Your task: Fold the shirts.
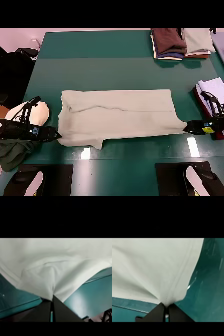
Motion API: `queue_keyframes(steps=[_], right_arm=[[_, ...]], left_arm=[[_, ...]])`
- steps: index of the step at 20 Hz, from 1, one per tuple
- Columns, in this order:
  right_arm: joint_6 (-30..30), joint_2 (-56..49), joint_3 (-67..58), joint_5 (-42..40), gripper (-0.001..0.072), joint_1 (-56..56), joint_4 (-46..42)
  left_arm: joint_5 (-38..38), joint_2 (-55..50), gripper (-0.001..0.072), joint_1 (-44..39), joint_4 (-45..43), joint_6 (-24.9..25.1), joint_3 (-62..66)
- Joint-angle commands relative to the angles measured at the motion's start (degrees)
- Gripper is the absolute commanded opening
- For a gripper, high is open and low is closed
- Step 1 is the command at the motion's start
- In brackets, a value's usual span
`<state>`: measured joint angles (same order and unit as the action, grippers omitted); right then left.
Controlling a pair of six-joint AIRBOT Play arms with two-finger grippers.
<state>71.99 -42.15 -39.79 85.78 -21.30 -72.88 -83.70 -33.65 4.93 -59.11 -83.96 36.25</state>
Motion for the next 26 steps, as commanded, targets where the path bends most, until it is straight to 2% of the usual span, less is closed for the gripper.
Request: queue_keyframes(steps=[1,4,8,13,17,18,19,20,23,25,26], right_arm=[[1.2,0.2,-0.8,-2.6,0.0018,1.4,-1.7],[3.1,-7.8,-6.0,-8.2,0.0017,6.8,-1.9],[5.2,-21.3,-17.6,-12.1,0.0017,11.4,-1.8],[7.8,-34.6,-30.1,-12.1,0.0018,13.9,-1.7],[8.7,-41.1,-35.8,-11.8,0.0023,13.9,-1.2],[8.5,-42.1,-36.8,-12.0,0.01,13.7,0.0],[8.5,-42.8,-37.5,-12.5,0.0326,12.9,1.6],[7.9,-43.4,-38.2,-12.6,0.0412,11.9,4.2],[2.6,-43.4,-37.2,-10.6,0.0416,6.9,12.0],[0.9,-43.4,-34.7,-8.3,0.0499,2.6,13.4],[0.7,-43.5,-32.7,-8.3,0.0521,0.3,13.4]], left_arm=[[7.1,0.3,0.0019,0.0,1.8,0.5,0.1],[15.8,-5.3,0.0019,0.0,1.9,2.9,0.2],[24.0,-19.8,0.002,0.0,1.9,7.1,7.9],[26.2,-37.9,0.0022,0.0,3.9,12.2,22.6],[26.6,-45.2,0.0024,0.0,4.3,12.4,27.9],[26.9,-45.7,0.004,0.0,4.3,12.3,28.0],[27.4,-45.7,0.0318,0.0,4.3,11.9,28.0],[27.8,-45.7,0.0541,0.0,4.5,10.8,28.1],[24.9,-45.7,0.0547,0.0,4.5,9.9,29.0],[22.6,-45.6,0.0544,0.0,5.6,9.8,29.0],[21.7,-45.6,0.0391,0.0,6.2,9.8,29.0]])
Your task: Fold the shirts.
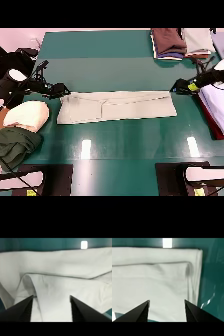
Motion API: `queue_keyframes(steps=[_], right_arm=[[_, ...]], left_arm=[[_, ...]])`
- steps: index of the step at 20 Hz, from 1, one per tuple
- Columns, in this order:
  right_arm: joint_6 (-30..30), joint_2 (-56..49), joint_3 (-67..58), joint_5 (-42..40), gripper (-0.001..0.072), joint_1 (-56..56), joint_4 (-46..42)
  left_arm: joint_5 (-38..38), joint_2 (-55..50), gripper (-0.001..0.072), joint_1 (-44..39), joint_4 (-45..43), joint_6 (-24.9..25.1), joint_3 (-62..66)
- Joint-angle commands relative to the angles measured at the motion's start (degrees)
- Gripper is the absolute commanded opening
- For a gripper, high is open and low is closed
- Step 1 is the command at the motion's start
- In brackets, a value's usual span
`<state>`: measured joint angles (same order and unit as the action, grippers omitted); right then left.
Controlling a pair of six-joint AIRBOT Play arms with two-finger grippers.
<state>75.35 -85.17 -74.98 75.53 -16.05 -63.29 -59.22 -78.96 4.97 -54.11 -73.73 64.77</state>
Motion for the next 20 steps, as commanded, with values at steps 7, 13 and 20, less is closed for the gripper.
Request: queue_keyframes(steps=[7,13,20], right_arm=[[-9.0,-6.1,11.3,0.6,0.0518,-12.0,11.6],[-13.1,-10.1,11.3,-3.8,0.0154,-4.0,20.2],[-13.0,3.6,2.3,3.3,0.0019,-2.6,20.3]], left_arm=[[0.2,-0.3,0.0022,-8.6,6.0,0.1,0.4],[12.5,-3.1,0.0021,-22.8,6.2,-6.0,0.6],[13.3,-18.1,0.0021,-32.2,6.2,-8.4,14.2]])
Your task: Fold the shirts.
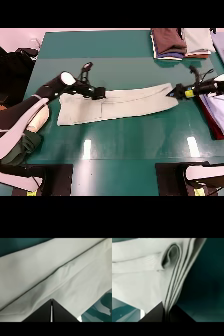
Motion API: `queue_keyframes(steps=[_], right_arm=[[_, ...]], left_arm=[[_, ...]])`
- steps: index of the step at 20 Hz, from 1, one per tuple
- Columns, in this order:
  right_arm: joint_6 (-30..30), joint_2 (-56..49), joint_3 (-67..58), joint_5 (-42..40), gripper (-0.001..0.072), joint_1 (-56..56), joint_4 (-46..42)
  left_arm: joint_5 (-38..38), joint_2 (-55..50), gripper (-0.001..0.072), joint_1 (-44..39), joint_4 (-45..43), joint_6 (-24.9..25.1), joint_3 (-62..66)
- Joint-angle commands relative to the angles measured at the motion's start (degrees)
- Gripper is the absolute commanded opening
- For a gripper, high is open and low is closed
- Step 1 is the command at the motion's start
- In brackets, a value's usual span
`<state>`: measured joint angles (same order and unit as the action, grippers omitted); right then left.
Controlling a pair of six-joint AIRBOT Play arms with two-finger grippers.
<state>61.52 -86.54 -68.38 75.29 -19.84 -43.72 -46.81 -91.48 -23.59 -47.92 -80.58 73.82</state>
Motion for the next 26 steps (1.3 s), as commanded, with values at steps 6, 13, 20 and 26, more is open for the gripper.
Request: queue_keyframes(steps=[6,13,20,26], right_arm=[[6.5,11.6,-16.2,5.3,0.0019,12.1,0.7],[10.2,11.6,-21.2,2.2,0.0019,22.8,0.7],[11.5,10.6,-21.2,-7.2,0.0019,35.9,2.8],[2.4,-3.3,-23.3,-28.1,0.007,57.2,17.6]], left_arm=[[1.0,-15.0,0.0021,-9.6,0.0,-2.0,14.9],[1.1,-16.7,0.0022,-10.6,-0.1,-3.4,16.4],[-11.1,-6.9,0.0021,1.5,-14.3,-8.0,23.2],[-14.9,15.7,0.0022,18.5,-28.4,-7.9,25.5]])
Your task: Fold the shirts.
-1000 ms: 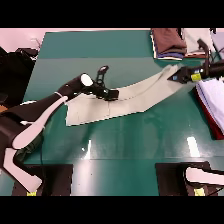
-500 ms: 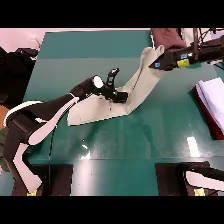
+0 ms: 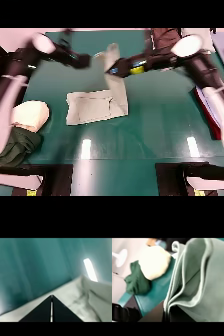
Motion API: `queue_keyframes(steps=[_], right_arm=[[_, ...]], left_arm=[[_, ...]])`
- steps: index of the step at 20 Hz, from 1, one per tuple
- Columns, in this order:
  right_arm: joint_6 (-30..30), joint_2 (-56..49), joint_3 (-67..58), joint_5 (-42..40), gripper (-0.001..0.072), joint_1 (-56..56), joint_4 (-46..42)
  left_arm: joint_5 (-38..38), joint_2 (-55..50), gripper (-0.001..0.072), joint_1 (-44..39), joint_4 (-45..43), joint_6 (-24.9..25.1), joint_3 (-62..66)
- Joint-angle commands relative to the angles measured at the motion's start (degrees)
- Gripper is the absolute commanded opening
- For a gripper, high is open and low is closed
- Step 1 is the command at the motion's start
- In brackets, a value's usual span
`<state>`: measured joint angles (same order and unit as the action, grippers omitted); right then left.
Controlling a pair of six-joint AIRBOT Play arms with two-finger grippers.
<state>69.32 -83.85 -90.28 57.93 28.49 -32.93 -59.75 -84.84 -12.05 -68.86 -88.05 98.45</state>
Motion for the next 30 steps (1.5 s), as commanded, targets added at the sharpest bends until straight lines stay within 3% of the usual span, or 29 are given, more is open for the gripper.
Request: queue_keyframes(steps=[1,2,7,9,14,15,16,21,28,30], right_arm=[[-7.6,-9.7,-4.4,-13.0,0.0256,12.3,7.0],[-7.9,-13.3,-8.0,-13.5,0.0399,14.7,6.8],[-3.3,-16.3,-13.3,-6.0,0.0404,12.8,-1.1],[-2.4,-11.9,-7.3,-3.9,0.0404,8.0,-5.4],[6.8,-0.2,14.7,0.4,0.0407,-9.6,-17.5],[6.8,0.9,18.4,0.1,0.043,-13.1,-17.6],[6.8,1.3,21.8,-0.4,0.0531,-16.2,-17.4],[3.5,-4.6,28.3,-0.5,0.0532,-20.9,-5.1],[1.6,-19.2,18.2,-0.7,0.0523,-8.9,2.1],[1.5,-21.7,13.5,-1.9,0.0313,-6.0,1.9]], left_arm=[[-1.9,11.8,0.0022,9.0,-7.9,-0.4,0.9],[-2.1,13.7,0.0022,10.4,-7.9,-0.4,0.9],[-6.1,15.9,0.0022,10.9,-7.4,0.3,0.7],[-6.8,15.5,0.0022,8.5,-7.3,1.5,0.2],[-5.2,14.4,0.0022,2.0,-7.3,1.6,-2.2],[-5.2,13.7,0.0022,1.0,-7.3,1.6,-2.2],[-5.2,13.2,0.0022,0.2,-7.3,1.6,-2.2],[-3.3,10.5,0.0022,-4.7,-7.2,1.6,-2.2],[-1.4,10.0,0.0022,-6.4,-6.0,1.5,-2.2],[-1.2,10.0,0.0022,-6.4,-4.1,1.5,-2.2]])
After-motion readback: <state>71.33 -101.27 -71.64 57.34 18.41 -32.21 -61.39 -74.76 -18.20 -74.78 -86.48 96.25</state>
